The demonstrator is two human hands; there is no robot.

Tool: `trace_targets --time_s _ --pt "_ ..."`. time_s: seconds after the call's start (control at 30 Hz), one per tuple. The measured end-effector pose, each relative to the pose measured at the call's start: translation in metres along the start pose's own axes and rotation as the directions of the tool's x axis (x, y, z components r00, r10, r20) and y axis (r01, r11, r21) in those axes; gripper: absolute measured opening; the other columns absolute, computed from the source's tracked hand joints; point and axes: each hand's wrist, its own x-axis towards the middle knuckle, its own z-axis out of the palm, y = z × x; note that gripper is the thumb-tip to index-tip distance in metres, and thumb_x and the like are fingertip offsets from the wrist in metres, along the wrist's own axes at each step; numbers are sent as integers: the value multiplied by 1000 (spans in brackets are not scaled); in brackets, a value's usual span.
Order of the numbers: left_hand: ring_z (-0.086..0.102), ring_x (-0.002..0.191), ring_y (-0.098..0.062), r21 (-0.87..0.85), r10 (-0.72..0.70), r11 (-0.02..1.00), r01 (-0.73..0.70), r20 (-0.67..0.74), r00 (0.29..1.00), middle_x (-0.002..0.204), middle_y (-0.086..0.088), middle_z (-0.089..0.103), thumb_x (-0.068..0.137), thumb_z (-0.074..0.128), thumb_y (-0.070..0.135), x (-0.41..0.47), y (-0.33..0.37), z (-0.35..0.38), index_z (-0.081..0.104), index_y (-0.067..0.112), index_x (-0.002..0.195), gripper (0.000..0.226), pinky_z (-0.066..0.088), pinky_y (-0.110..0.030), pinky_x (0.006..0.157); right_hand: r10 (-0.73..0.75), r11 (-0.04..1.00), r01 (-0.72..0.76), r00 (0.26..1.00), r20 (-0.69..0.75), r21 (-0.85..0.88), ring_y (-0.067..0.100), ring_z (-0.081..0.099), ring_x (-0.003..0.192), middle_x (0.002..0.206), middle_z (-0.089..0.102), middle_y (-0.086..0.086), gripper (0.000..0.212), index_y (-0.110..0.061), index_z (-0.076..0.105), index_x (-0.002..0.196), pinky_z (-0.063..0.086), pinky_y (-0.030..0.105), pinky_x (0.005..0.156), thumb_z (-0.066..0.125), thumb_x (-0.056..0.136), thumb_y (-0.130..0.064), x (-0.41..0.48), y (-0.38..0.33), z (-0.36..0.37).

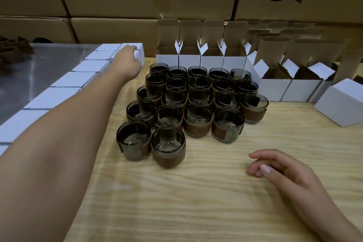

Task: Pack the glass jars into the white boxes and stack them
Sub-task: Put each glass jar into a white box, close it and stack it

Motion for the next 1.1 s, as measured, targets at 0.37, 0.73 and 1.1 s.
trace_targets --time_s 0.37,0.73,1.1 --pt "61 89 -17 -376 489 761 -528 -203 849 92 1 70 88 50 15 -245 136 16 70 13 98 22 48 -32 79 21 993 -22 1000 -4 -120 5 67 76 80 72 0 17 -19 67 94 48 15 74 56 93 -8 4 5 1" --pt "65 79 -17 -567 54 820 81 217 975 78 -1 69 91 49 11 -306 140 63 62 30 96 24 53 -35 76 -27 976 22 999 -19 -215 7 67 80 79 72 -5 26 -30 67 91 50 29 83 55 93 -7 2 4 3" --pt "58 59 -1 -704 -57 677 216 242 969 61 11 66 92 50 10 -290 133 74 63 31 80 28 51 -25 60 -88 932 -152 785 -614 -329 20 43 120 131 44 1 40 -21 51 127 36 30 102 59 88 -16 44 8 -40"
